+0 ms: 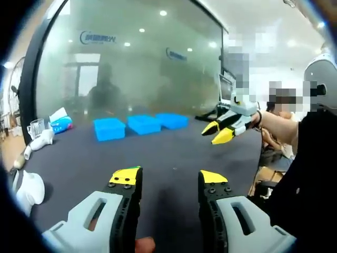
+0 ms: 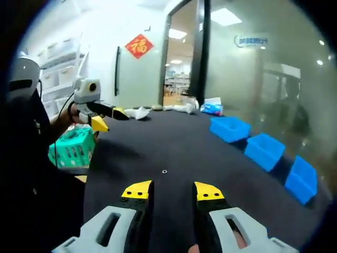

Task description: Sort the screws, nuts, and washers into the corresponding bins

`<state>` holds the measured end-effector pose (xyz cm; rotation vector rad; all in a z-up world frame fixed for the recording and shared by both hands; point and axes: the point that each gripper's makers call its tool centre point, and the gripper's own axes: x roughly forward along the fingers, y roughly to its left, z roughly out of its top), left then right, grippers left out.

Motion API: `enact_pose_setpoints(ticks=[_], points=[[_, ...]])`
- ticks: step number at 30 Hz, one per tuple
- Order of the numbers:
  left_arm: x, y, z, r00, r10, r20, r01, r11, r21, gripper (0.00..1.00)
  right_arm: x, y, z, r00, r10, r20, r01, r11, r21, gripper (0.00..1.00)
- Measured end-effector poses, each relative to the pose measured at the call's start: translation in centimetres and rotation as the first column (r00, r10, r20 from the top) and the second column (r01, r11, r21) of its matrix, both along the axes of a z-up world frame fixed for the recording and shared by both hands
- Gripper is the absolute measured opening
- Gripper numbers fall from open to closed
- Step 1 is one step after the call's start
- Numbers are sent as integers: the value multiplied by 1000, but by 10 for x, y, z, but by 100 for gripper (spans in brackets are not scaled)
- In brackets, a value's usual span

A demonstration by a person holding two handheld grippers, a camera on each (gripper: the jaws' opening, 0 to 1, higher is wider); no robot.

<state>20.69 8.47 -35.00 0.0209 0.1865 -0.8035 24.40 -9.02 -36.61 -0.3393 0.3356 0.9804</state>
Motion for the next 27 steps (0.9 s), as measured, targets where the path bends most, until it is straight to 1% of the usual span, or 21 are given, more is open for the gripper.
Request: enact_pose_setpoints(ticks=[3, 7, 12, 15, 17, 19, 23, 24, 27], points=[[0, 0, -1, 1000, -2, -3, 2, 1000, 2, 41, 2, 5, -3, 999, 44, -14, -45, 998, -49, 26], [0, 2, -2, 1000, 0, -4, 0, 1000, 2, 41, 4, 15, -5, 995, 94, -34, -97, 989, -111, 26], [0, 2, -3, 1000, 2, -6, -1, 1000, 4, 41, 8, 29, -13, 986, 154, -68, -165, 966, -201, 24], [0, 2, -6, 1000, 2, -13, -2, 1000, 7, 41, 11, 40, -21, 976, 195, -97, -214, 940, -264, 24], [0, 2, -7, 1000, 1, -15, -1, 1000, 9, 41, 14, 46, -25, 972, 208, -113, -233, 928, -291, 24], [-1, 3, -7, 1000, 0, -16, 1, 1000, 10, 41, 15, 52, -30, 965, 229, -129, -259, 910, -325, 23], [-1, 3, -10, 1000, -1, -22, 1, 1000, 9, 41, 17, 63, -37, 954, 251, -161, -293, 887, -356, 23], [-1, 4, -11, 1000, -1, -24, 1, 1000, 8, 41, 17, 66, -41, 950, 262, -169, -307, 877, -369, 23], [-1, 4, -13, 1000, 0, -29, 0, 1000, 7, 41, 21, 71, -49, 944, 271, -188, -326, 857, -400, 21]])
